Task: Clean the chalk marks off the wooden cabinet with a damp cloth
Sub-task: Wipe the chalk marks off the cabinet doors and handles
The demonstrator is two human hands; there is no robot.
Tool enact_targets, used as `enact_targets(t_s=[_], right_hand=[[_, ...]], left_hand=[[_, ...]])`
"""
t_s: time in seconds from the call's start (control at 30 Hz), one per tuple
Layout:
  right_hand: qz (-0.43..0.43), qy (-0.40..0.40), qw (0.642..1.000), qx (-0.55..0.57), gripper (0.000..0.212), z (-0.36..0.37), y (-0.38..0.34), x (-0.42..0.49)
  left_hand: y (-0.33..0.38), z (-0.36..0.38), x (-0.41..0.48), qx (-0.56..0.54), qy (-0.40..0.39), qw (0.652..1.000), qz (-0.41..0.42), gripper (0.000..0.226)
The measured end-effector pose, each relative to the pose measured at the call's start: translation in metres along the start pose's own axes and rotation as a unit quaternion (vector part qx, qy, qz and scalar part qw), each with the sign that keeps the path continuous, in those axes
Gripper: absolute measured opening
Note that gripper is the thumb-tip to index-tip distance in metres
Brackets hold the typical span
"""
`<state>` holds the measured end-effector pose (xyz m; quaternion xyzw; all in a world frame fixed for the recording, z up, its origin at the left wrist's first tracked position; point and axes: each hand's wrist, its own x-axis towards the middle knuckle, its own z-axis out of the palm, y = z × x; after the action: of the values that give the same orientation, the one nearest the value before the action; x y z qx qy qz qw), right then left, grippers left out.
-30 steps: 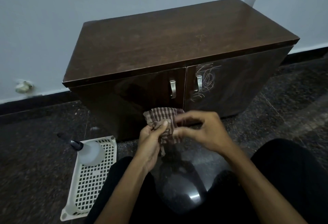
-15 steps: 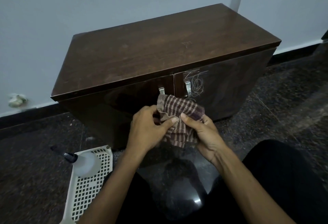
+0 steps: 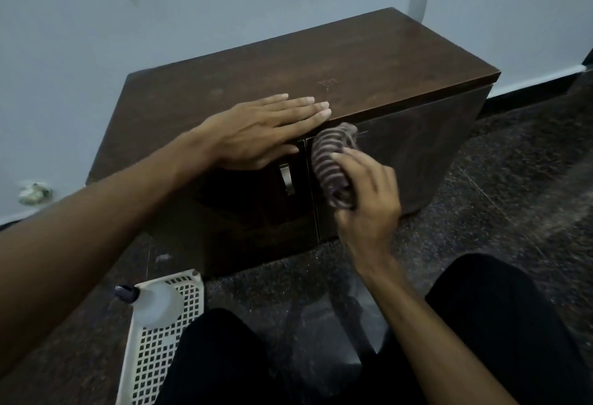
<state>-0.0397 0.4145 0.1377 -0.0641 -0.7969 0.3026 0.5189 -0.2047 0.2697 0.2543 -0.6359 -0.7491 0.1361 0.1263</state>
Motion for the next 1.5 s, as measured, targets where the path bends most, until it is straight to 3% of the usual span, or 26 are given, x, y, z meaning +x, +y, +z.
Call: enact_targets(t_s=[0.1,0.23,0.5,0.57,0.67,0.83,1.0,1.27,1.5], right_hand=[[-0.082,-0.024,0.992,-0.098,0.046,0.029,0.010,-0.003],[-0.127,0.006,0.981,-0.148,0.039,0.047,0.025,-0.005],[0.064,0.103,0.991,-0.059,0.026,0.030,0.057,0.008],[0.039,0.083,0.994,-0.052,0.029,0.030,0.057,0.009],[-0.053,0.017,0.997,-0.057,0.051,0.033,0.047,0.007],[-0.131,0.012,0.987,-0.093,0.030,0.031,0.047,0.015],[-0.051,0.026,0.994,-0.093,0.031,0.019,0.079,0.009],[-0.041,-0.064,0.994,-0.074,0.039,0.025,0.098,-0.035],[-0.111,0.013,0.990,-0.082,0.033,0.024,0.080,0.013]], left_hand=[[0.007,0.006,0.000,-0.006,0.028,1.000,-0.005,0.058],[0.006,0.009,-0.001,-0.004,0.034,0.999,-0.001,0.059],[0.003,0.008,0.001,-0.041,0.048,0.998,0.010,0.056],[0.002,0.008,0.002,-0.044,0.047,0.998,0.013,0.056],[0.002,0.007,0.002,-0.052,0.047,0.997,0.013,0.056],[0.003,0.006,0.002,-0.050,0.058,0.997,0.013,0.055],[0.003,0.007,0.002,-0.044,0.061,0.997,0.016,0.054],[0.003,0.008,0.002,-0.028,0.069,0.997,0.020,0.053],[0.003,0.009,0.003,-0.021,0.080,0.996,0.021,0.052]])
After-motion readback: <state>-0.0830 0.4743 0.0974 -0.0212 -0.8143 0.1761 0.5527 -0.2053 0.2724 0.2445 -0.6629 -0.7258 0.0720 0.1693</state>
